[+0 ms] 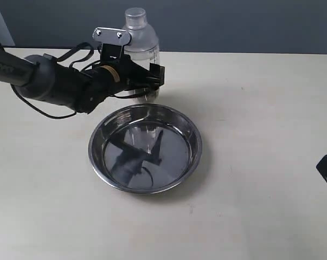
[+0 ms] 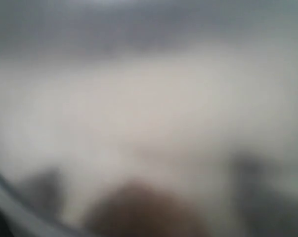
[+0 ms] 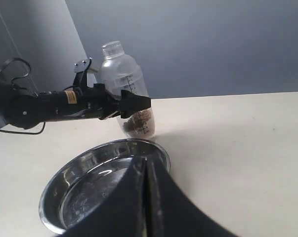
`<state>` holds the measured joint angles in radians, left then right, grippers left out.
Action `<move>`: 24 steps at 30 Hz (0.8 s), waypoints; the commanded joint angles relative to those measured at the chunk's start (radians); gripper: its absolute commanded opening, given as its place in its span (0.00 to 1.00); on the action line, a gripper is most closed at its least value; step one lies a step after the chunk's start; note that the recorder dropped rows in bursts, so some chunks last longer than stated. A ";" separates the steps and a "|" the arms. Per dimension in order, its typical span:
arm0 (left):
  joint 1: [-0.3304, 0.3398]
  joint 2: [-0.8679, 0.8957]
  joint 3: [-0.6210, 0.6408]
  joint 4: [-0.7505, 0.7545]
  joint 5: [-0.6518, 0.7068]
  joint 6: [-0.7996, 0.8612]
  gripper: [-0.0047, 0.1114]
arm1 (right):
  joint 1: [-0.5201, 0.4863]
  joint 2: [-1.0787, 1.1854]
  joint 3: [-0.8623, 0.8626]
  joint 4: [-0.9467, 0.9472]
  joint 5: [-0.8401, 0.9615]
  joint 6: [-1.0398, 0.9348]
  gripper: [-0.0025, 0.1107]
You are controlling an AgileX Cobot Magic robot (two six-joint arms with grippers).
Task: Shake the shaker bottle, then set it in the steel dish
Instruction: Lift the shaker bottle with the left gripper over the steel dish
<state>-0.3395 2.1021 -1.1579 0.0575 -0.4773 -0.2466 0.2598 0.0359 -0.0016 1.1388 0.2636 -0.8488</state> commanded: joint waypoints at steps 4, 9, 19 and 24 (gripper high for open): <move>-0.014 -0.111 0.119 -0.007 -0.045 -0.008 0.04 | -0.001 -0.004 0.002 0.003 -0.008 -0.004 0.01; -0.043 -0.192 0.253 -0.118 -0.176 0.087 0.04 | -0.001 -0.004 0.002 0.003 -0.006 -0.004 0.01; -0.134 -0.336 0.356 -0.225 -0.200 0.220 0.04 | -0.001 -0.004 0.002 0.003 -0.006 -0.004 0.01; -0.238 -0.393 0.448 -0.406 -0.266 0.337 0.04 | -0.001 -0.004 0.002 0.003 -0.006 -0.004 0.01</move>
<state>-0.5236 1.7509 -0.7498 -0.2374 -0.6624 0.0179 0.2598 0.0359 -0.0016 1.1388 0.2636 -0.8488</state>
